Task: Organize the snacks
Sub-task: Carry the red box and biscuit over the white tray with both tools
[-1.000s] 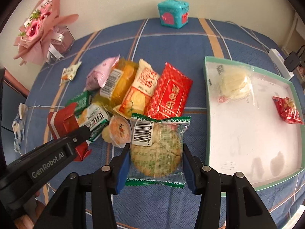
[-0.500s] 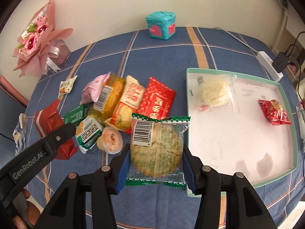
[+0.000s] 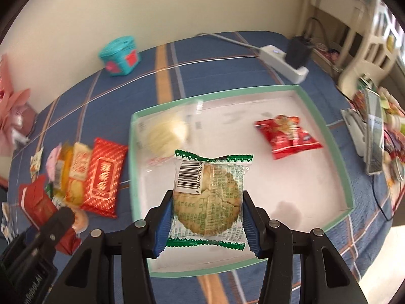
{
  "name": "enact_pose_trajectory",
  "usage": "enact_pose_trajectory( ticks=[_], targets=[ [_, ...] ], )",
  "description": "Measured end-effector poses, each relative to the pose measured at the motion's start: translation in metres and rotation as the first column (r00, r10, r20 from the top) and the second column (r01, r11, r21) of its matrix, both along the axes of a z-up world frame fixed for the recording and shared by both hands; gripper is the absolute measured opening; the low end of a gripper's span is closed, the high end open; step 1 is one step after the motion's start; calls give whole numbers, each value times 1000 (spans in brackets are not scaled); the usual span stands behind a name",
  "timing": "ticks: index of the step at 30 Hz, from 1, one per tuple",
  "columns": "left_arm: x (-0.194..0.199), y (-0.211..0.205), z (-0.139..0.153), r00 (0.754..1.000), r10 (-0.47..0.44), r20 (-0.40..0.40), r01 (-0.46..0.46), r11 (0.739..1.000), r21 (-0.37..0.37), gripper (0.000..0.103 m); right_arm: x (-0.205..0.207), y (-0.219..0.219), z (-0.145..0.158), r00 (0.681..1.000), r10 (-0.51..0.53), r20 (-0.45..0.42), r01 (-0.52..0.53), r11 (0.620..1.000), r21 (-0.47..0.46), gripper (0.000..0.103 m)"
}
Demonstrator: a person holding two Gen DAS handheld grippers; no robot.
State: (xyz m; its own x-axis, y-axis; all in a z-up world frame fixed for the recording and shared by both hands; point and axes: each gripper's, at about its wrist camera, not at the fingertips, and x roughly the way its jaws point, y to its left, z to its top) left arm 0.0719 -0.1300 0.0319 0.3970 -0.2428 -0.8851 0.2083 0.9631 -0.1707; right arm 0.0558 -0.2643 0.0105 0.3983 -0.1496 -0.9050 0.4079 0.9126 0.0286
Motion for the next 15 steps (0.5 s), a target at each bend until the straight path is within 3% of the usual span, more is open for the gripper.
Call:
enact_pose_trajectory(
  ticks=[8, 15],
  targets=[
    [-16, -57, -3, 990, -144, 7, 143, 989, 33, 41, -21, -53, 15, 990, -137, 34, 137, 990, -19, 53],
    [-26, -88, -11, 976, -219, -8, 219, 973, 70, 41, -30, -76, 19, 983, -181, 41, 182, 983, -23, 53]
  ],
)
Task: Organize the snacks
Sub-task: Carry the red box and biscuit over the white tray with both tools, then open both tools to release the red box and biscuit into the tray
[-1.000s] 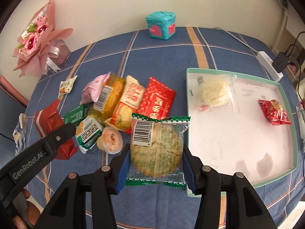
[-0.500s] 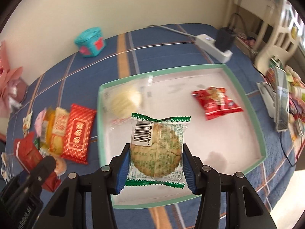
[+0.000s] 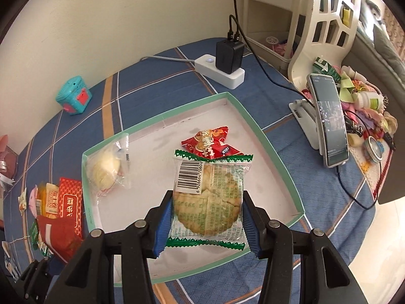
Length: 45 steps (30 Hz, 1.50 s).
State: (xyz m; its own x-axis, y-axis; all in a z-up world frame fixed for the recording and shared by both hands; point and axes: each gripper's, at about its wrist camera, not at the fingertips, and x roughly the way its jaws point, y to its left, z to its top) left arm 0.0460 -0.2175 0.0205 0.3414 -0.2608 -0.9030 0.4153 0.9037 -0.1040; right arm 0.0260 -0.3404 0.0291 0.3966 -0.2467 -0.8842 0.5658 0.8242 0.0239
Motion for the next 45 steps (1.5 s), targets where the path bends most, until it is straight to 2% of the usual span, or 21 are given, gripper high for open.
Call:
enact_pose_trajectory(
  ticks=[7, 15, 24, 36, 45],
  targets=[
    [1, -14, -18, 999, -30, -37, 31, 999, 33, 41, 5, -3, -9, 999, 0, -36, 1, 1000, 16, 53],
    [6, -27, -48, 993, -51, -108, 61, 994, 88, 42, 12, -6, -38, 993, 6, -118, 1, 998, 57, 53],
    [9, -33, -70, 988, -55, -148, 74, 989, 130, 41, 18, -9, -66, 983, 4, -185, 13, 996, 93, 53],
    [14, -43, -79, 990, -56, -130, 75, 986, 148, 41, 18, -10, -79, 977, -1, -213, 23, 994, 103, 53],
    [8, -37, -71, 990, -55, -128, 73, 988, 140, 41, 25, -9, -86, 976, -2, -218, 22, 995, 93, 55]
  ],
)
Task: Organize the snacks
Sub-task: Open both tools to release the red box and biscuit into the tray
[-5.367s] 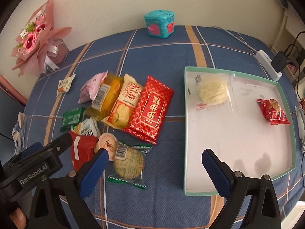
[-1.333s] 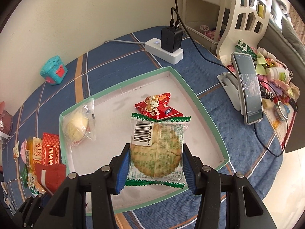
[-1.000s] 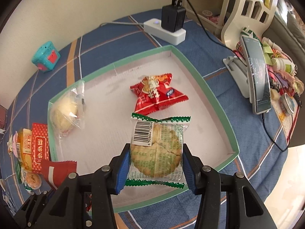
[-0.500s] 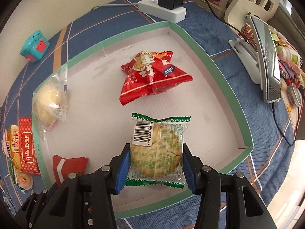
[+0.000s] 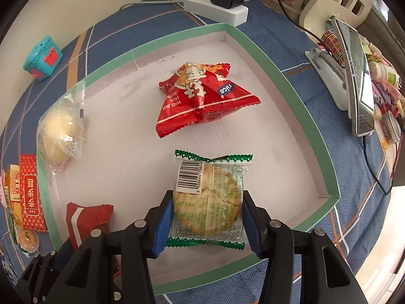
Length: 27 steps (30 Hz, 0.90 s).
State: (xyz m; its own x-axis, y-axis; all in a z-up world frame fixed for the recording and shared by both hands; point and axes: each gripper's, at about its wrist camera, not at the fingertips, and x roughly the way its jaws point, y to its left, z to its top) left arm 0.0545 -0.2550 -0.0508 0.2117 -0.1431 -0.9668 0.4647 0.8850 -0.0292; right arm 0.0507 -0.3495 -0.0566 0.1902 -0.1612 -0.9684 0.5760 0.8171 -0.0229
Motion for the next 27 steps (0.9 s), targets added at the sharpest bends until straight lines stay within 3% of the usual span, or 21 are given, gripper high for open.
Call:
enact_pose_trajectory(
  ticks=[9, 13, 21, 27],
  targets=[
    [2, 1, 2, 1000, -5, -9, 5, 1000, -10, 45, -2, -3, 3, 1000, -9, -3, 9, 1000, 7, 57],
    [1, -1, 13, 1000, -9, 6, 10, 999, -33, 55, -6, -7, 11, 1000, -14, 15, 13, 1000, 8, 57],
    [2, 5, 40, 999, 9, 51, -5, 997, -75, 55, -12, -9, 42, 995, -21, 95, 23, 1000, -20, 57],
    [7, 18, 45, 996, 59, 66, -54, 995, -84, 55, -12, -11, 53, 993, -22, 117, 25, 999, -29, 57]
  ],
)
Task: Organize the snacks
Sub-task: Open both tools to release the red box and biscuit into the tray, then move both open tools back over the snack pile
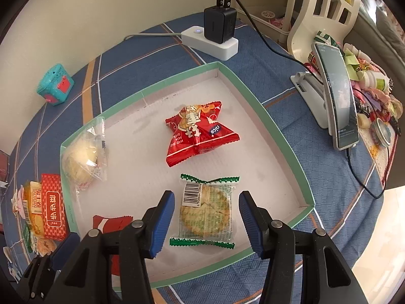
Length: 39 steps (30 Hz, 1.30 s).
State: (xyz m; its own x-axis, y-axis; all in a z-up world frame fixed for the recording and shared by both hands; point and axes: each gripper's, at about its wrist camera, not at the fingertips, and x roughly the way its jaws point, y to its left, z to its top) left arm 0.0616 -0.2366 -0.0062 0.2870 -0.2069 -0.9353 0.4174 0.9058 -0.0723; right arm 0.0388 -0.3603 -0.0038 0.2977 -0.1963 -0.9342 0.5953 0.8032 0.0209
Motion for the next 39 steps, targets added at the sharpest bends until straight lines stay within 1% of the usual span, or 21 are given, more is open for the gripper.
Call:
enact_pose_trajectory(
  ticks=[1, 2, 4, 7, 9, 10, 11, 12, 13, 16, 17, 19, 21, 28, 32, 36, 39],
  targets=[
    [1, 3, 1, 1000, 18, 7, -18, 1000, -1, 56, 0, -1, 1, 1000, 1, 0, -1, 1000, 0, 57],
    [4, 7, 1, 999, 34, 12, -34, 999, -3, 61, -1, 0, 0, 1000, 5, -1, -5, 1000, 0, 57],
    [9, 14, 1, 997, 76, 24, -76, 997, -7, 67, 0, 2, -1, 1000, 16, 0, -16, 1000, -1, 57],
    [16, 28, 3, 989, 139, 46, -139, 990, 3, 67, 1, 7, -1, 999, 33, 4, -33, 999, -4, 61],
    [22, 39, 4, 981, 187, 51, -187, 982, -7, 70, 3, 9, -2, 999, 45, 0, -45, 999, -6, 66],
    [24, 44, 5, 977, 207, 54, -207, 978, -12, 75, 5, 10, -3, 999, 51, -3, -51, 999, -6, 68],
    [26, 49, 6, 974, 220, 57, -220, 975, -17, 79, 5, 11, -4, 998, 60, -4, -60, 998, -6, 72],
    [28, 54, 6, 971, 233, 60, -232, 973, -21, 79, 6, 13, -5, 998, 68, -3, -68, 998, -7, 74],
    [29, 57, 6, 969, 241, 61, -240, 970, -23, 79, 7, 14, -5, 997, 72, 0, -72, 997, -10, 79],
    [32, 66, 5, 962, 264, 68, -264, 964, -16, 91, 7, 16, -4, 996, 84, 10, -83, 996, -16, 90],
    [33, 69, 5, 959, 273, 72, -273, 962, -14, 92, 7, 16, -3, 996, 85, 14, -85, 996, -16, 97],
    [35, 74, 5, 956, 283, 70, -283, 959, -17, 93, 7, 16, -3, 996, 85, 17, -84, 996, -12, 103],
    [36, 76, 5, 955, 287, 71, -286, 958, -22, 96, 6, 17, -3, 996, 86, 22, -86, 996, -7, 103],
    [37, 80, 10, 951, 285, 118, -284, 958, -25, 98, 7, 19, 0, 995, 94, 45, -94, 996, -11, 103],
    [40, 87, 13, 946, 299, 121, -295, 954, -55, 99, 8, 24, 6, 991, 113, 75, -112, 993, -25, 103],
    [41, 97, 16, 954, 280, 104, -272, 959, -80, 99, 10, 32, 12, 984, 133, 119, -128, 991, -43, 103],
    [42, 108, 21, 951, 289, 109, -278, 954, -111, 99, 12, 38, 13, 978, 146, 148, -144, 989, -20, 103]
  ],
)
